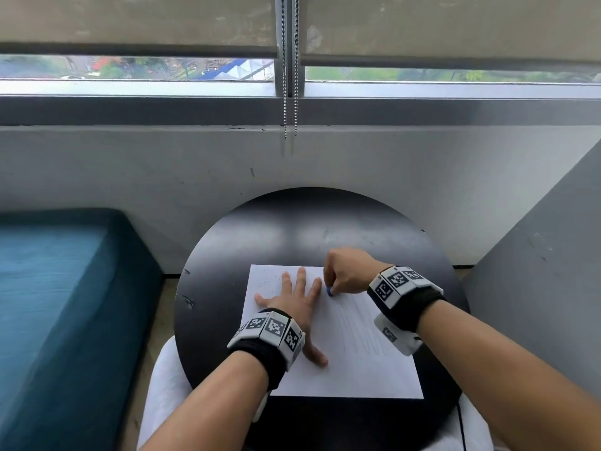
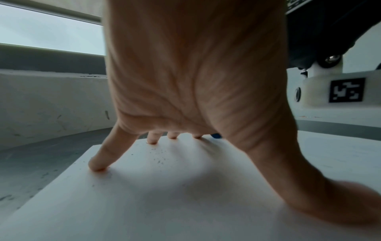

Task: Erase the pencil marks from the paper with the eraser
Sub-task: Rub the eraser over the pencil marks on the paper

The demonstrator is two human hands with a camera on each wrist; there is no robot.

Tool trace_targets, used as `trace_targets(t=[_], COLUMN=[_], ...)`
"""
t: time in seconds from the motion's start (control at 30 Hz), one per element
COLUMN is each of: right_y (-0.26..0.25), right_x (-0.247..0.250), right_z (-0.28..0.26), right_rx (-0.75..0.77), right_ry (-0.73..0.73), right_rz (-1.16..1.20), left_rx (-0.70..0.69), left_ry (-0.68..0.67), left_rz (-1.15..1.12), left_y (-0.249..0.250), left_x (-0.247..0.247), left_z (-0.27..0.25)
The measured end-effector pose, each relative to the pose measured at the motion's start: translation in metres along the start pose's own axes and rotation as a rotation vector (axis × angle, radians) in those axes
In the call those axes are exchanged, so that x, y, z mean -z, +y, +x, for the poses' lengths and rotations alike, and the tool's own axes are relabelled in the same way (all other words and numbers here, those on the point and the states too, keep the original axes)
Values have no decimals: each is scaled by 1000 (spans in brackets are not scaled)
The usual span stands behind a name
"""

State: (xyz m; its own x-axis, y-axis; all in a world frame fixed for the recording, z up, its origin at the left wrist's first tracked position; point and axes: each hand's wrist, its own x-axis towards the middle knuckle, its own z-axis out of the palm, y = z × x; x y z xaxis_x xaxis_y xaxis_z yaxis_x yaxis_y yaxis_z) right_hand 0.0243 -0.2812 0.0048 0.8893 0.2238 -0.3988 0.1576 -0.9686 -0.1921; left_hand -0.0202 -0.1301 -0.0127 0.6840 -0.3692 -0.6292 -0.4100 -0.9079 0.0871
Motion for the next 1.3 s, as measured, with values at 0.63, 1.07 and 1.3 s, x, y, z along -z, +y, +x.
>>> trace_targets(t=[0.63,1.07,1.3], right_y=[-4,-13,-15], right_x=[-10,-15,-24], right_z=[-25,-46,-57], right_rx=[27,29,48], right_ry=[-54,-80,-93], right_rz=[-34,-15,9], left_rx=[-9,-8,-10], left_ry=[23,16,10], left_rz=[-2,2,8], left_y=[-1,0,1], left_x=[-3,-1,0], left_z=[2,0,-1])
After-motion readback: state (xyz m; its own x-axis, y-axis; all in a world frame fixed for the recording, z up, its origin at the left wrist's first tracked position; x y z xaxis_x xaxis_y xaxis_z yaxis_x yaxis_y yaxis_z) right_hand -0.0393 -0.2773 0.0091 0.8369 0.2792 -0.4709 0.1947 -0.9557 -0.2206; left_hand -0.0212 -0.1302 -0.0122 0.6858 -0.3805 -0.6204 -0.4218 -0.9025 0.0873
